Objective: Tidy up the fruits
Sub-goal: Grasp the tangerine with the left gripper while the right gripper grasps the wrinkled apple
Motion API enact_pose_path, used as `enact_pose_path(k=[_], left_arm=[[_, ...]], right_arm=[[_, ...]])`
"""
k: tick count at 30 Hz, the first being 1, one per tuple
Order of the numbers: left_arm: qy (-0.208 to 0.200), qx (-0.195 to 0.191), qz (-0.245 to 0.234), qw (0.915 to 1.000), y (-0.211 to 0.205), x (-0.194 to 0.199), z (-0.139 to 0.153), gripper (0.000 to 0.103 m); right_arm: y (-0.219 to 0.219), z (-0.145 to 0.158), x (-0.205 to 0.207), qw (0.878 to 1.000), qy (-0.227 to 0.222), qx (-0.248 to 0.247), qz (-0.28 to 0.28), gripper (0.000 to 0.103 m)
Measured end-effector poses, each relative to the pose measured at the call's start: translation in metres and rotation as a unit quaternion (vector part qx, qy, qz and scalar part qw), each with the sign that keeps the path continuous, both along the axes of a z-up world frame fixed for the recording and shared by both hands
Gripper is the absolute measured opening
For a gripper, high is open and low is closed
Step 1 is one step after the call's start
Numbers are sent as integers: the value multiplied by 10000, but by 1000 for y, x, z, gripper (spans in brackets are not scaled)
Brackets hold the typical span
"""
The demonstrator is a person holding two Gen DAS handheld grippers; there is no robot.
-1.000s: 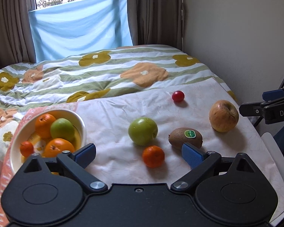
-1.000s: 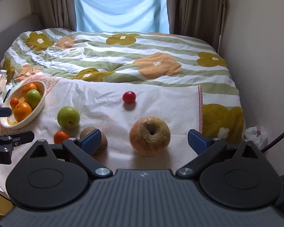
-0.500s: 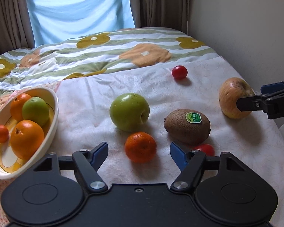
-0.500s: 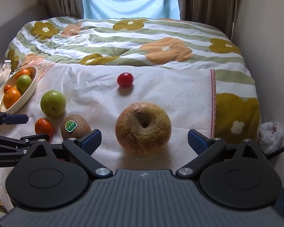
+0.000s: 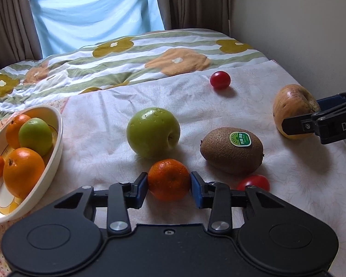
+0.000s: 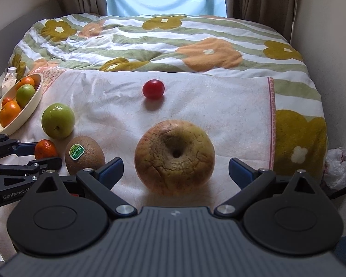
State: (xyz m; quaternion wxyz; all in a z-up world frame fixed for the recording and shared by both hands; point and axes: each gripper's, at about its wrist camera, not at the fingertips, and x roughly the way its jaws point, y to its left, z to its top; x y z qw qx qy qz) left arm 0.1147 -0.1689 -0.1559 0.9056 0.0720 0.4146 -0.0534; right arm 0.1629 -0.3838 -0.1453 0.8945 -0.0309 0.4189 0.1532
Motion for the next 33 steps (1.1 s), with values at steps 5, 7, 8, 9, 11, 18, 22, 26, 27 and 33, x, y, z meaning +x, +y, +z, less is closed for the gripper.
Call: enact_pose_path(k=[5,7,8,9,11,18,22,26,27,33], left_arm=[[12,11,10,10000,0,1,0,43],[21,3,24,10000,0,1,1,43],[21,4,27,10000,0,1,0,43],[20,7,23,10000,0,0,0,43],[25,7,26,10000,0,0,1,43],[40,-38,67,10000,4,-5,4,42],[-20,-63,72,10000,6,-9,11,42],[-105,-103,122,9998,8,-14,20,42],[-132,-112,136,9998,9,-16,23,42],[-316,-163,220,9991,16,-26,45,42]], right_arm=[[4,-3,3,10000,8,-69,70,103],[7,-3,5,9999,12,-95,94,103],[8,-4,5,9999,8,-109,100,103],[9,-4,6,9999,3,-124,99,103],[10,-6,7,9999,-8,-149,84,103],[12,-7,8,9997,-27,-252,40,90],[10,-3,4,9998,-33,-187,12,90],[14,6,-2,9997,-101,-220,58,90],[15,10,-5,9996,-120,-225,84,90],[23,33,-17,9994,-247,-180,162,90]])
